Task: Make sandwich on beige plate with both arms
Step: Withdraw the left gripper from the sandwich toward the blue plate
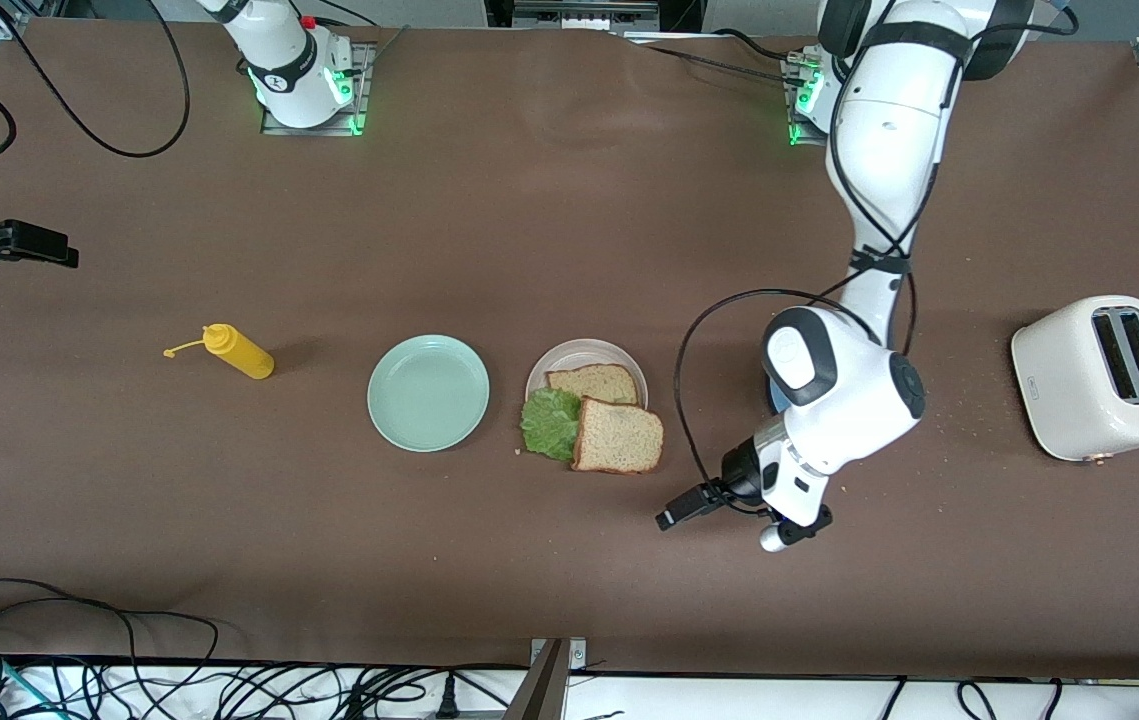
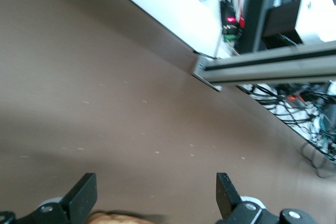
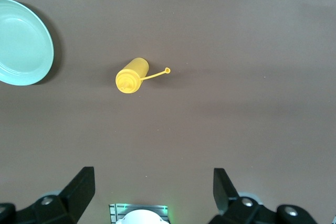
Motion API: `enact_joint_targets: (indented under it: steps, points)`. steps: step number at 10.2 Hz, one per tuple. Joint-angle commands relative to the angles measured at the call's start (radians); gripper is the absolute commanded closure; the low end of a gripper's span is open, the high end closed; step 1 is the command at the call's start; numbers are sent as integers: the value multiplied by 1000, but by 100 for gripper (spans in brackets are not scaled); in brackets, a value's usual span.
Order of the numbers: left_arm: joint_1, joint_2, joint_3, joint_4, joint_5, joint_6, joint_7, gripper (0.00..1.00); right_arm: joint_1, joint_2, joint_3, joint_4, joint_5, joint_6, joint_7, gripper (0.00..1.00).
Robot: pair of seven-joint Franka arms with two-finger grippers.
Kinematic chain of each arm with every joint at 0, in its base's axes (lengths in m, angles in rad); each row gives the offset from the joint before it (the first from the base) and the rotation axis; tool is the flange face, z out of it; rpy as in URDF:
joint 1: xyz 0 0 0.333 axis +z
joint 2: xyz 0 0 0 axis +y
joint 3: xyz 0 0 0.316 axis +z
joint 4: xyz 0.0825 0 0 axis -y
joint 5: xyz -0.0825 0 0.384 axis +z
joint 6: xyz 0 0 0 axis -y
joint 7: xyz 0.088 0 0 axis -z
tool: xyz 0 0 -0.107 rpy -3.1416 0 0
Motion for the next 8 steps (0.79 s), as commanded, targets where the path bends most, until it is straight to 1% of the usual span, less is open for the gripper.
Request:
enact_joint_targets:
  steps: [1,3,5,7,8]
  points:
    - [3,-57,80,-22,210,-157,-121,0,-7,-8,5,-7,1,4,8,0]
    - [11,-72,144,-22,279,-278,-121,0,-7,-8,5,-7,-1,6,9,0]
    - [11,-77,201,-20,350,-364,-120,0,-7,-8,5,-7,-1,4,9,0]
    - [12,-100,238,-19,494,-450,-120,0,-5,-8,5,-7,1,6,9,0]
    - [12,-132,263,-17,555,-503,-115,0,-5,-8,5,-7,2,7,9,0]
